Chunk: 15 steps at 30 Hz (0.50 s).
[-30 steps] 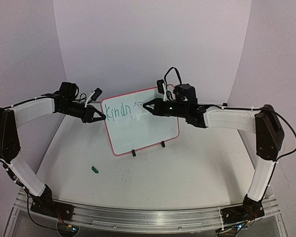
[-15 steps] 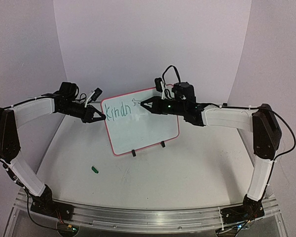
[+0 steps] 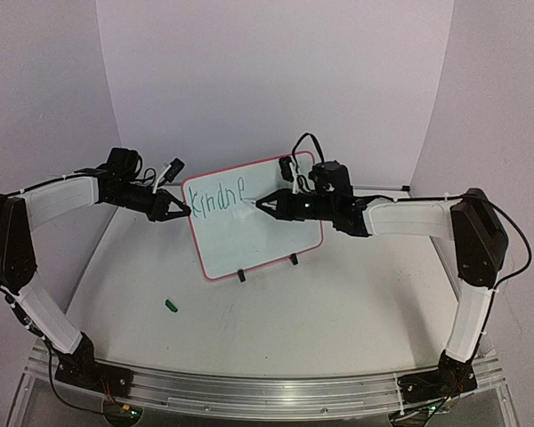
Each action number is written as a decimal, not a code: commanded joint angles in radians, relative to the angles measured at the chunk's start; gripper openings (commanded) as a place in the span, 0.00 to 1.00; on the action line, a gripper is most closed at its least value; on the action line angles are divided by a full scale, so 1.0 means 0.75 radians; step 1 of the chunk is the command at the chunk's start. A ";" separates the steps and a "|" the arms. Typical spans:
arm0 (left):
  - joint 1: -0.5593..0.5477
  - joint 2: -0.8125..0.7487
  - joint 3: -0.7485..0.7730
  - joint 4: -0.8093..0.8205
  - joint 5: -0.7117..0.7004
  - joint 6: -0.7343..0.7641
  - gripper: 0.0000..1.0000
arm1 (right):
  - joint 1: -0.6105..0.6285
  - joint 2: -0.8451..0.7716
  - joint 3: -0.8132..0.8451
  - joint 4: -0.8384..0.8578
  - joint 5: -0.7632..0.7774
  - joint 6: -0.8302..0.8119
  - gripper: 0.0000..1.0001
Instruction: Write a sentence on the whiteboard
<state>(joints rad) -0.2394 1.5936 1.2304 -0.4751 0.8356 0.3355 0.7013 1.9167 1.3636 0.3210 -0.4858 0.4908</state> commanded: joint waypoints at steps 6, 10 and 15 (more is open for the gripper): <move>-0.005 0.007 0.024 -0.060 -0.077 0.048 0.00 | -0.007 -0.099 -0.053 0.012 0.109 -0.022 0.00; -0.005 0.008 0.024 -0.061 -0.077 0.048 0.00 | -0.006 -0.139 -0.057 0.013 0.094 -0.030 0.00; -0.004 0.006 0.024 -0.060 -0.077 0.046 0.00 | -0.005 -0.189 -0.071 0.026 0.082 -0.034 0.00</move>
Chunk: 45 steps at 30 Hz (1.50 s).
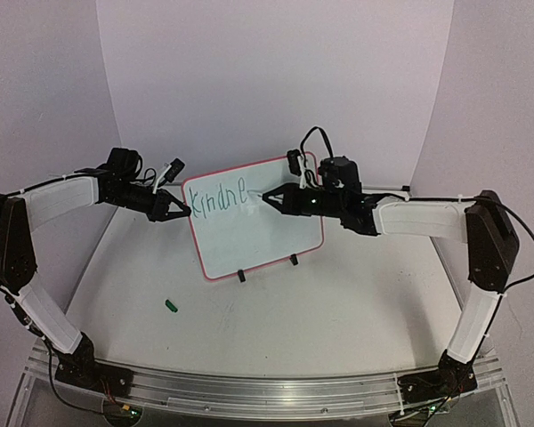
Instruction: Write a sentence on the whiteboard
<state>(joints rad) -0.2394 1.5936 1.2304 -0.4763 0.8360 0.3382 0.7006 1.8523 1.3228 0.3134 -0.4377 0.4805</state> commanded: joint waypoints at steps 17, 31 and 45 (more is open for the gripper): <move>-0.005 0.010 0.027 -0.059 -0.078 0.044 0.00 | -0.027 -0.026 0.069 0.034 0.068 -0.013 0.00; -0.006 0.014 0.028 -0.059 -0.076 0.044 0.00 | -0.028 0.046 0.112 -0.013 -0.014 -0.014 0.00; -0.005 0.009 0.026 -0.059 -0.078 0.044 0.00 | -0.028 -0.020 0.028 -0.026 0.083 -0.023 0.00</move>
<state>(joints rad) -0.2394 1.5936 1.2304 -0.4801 0.8368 0.3401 0.6830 1.8664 1.3643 0.2878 -0.4278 0.4744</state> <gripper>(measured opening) 0.040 0.067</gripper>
